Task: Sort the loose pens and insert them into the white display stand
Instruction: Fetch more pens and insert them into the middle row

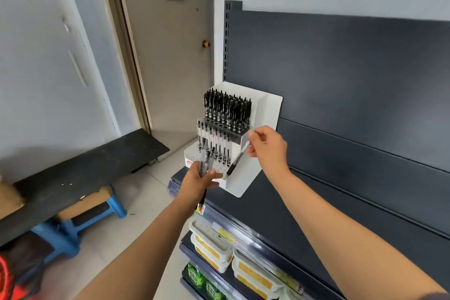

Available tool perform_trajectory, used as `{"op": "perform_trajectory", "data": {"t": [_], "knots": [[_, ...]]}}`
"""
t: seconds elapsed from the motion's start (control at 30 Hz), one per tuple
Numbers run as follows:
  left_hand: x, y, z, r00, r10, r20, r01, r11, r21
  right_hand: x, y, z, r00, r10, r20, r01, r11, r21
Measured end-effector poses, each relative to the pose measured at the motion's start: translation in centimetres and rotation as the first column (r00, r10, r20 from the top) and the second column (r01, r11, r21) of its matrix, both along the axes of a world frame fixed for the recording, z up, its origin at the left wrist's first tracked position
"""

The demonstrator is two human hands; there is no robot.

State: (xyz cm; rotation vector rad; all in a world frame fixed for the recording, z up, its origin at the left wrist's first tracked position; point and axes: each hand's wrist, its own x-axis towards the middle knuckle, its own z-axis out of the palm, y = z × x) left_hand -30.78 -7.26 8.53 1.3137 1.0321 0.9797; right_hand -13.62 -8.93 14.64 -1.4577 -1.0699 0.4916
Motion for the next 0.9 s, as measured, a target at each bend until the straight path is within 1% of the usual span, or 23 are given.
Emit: {"op": "perform_trajectory", "data": {"t": [0.1,0.17,0.27,0.33,0.5,0.57,0.67,0.73,0.8,0.87,0.9], "knots": [[-0.7,2.8,-0.7,1.0,-0.016,0.003,0.016,0.998,-0.057,0.5,2.3,-0.1,0.994,-0.082,0.067,0.08,0.996,0.038],[-0.5,4.1,-0.7,0.999,-0.045,0.018,0.046,0.996,-0.082,0.9,3.6,-0.3,0.985,-0.082,0.152,0.08,0.997,0.015],[0.6,6.0,-0.6,0.996,-0.085,-0.034,0.084,0.996,-0.031,1.3,5.4,-1.4,0.949,-0.071,0.308,0.082,0.996,-0.025],[1.2,6.9,-0.4,0.992,-0.103,-0.071,0.103,0.995,-0.004,1.4,6.3,-2.3,0.933,-0.063,0.355,0.083,0.996,-0.042],[1.4,9.0,-0.6,0.988,-0.127,-0.086,0.13,0.991,0.026,1.3,8.6,-3.8,0.884,-0.027,0.466,0.09,0.989,-0.113],[1.3,9.7,-1.0,0.984,-0.162,-0.081,0.164,0.986,0.015,1.1,9.1,-4.5,0.84,-0.006,0.542,0.121,0.977,-0.177],[1.4,11.1,-1.2,0.969,-0.232,-0.078,0.233,0.972,0.004,0.9,9.8,-5.1,0.707,0.03,0.707,0.226,0.937,-0.266],[1.3,11.9,-1.0,0.955,-0.287,-0.072,0.288,0.958,0.0,0.7,10.2,-5.6,0.675,0.035,0.737,0.253,0.927,-0.275],[0.8,13.6,-1.3,0.92,-0.386,-0.074,0.386,0.922,-0.012,-0.3,10.9,-5.8,0.69,-0.056,0.722,0.325,0.915,-0.24],[0.9,13.7,-1.5,0.918,-0.39,-0.064,0.39,0.921,-0.022,-0.2,10.6,-6.0,0.707,-0.092,0.702,0.341,0.913,-0.224],[0.8,14.1,-1.5,0.911,-0.407,-0.068,0.407,0.913,-0.021,-0.4,10.7,-6.1,0.697,-0.108,0.709,0.37,0.901,-0.226]]}}
